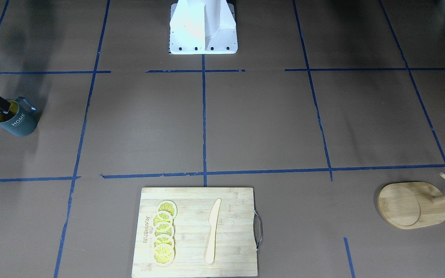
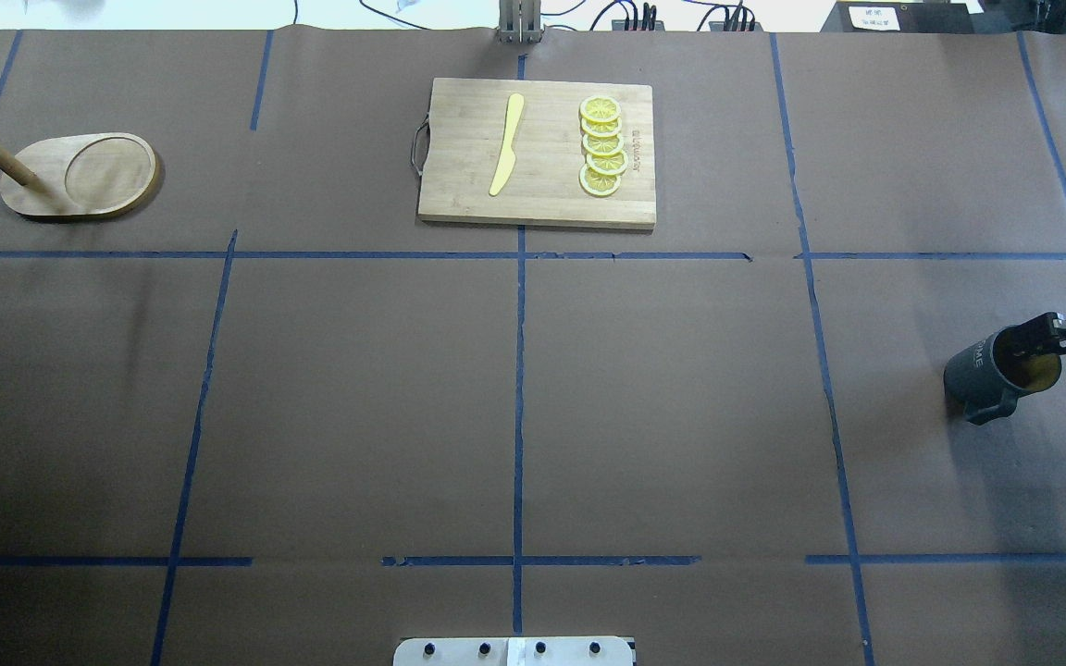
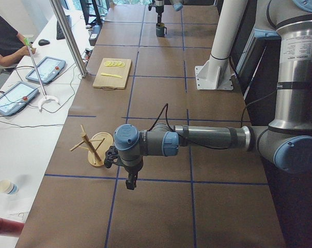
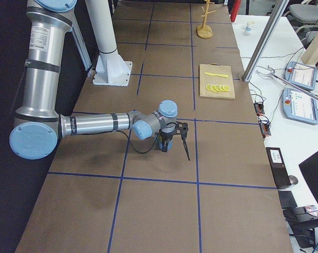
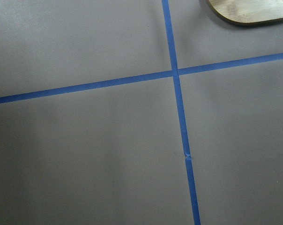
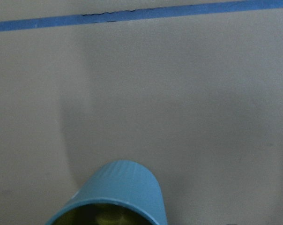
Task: Hang cup on storage rack
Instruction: 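Lower the right gripper onto the teal mug and grasp its rim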
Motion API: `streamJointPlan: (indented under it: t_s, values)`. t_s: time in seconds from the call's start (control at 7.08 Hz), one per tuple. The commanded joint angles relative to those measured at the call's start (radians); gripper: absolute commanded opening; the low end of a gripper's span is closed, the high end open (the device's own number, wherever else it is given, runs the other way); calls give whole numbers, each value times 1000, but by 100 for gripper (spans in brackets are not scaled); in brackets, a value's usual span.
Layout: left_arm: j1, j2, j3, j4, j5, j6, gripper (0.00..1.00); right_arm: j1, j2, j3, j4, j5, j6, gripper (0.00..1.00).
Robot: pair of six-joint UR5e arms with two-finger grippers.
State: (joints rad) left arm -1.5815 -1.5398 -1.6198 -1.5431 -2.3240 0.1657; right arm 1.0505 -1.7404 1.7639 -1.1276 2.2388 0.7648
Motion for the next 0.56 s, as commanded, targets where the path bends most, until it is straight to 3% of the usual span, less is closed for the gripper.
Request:
streamJointPlan:
  t_s: [0.0, 0.28, 0.42]
  values:
    - [0, 1, -2, 0, 0, 0, 100, -3, -1, -4, 2, 5, -2, 1]
    - [-2, 0, -2, 1, 0, 0, 100, 0, -2, 0, 2, 15, -1, 0]
    - [0, 0, -3, 1, 0, 0, 100, 3, -11, 35, 2, 88, 1, 0]
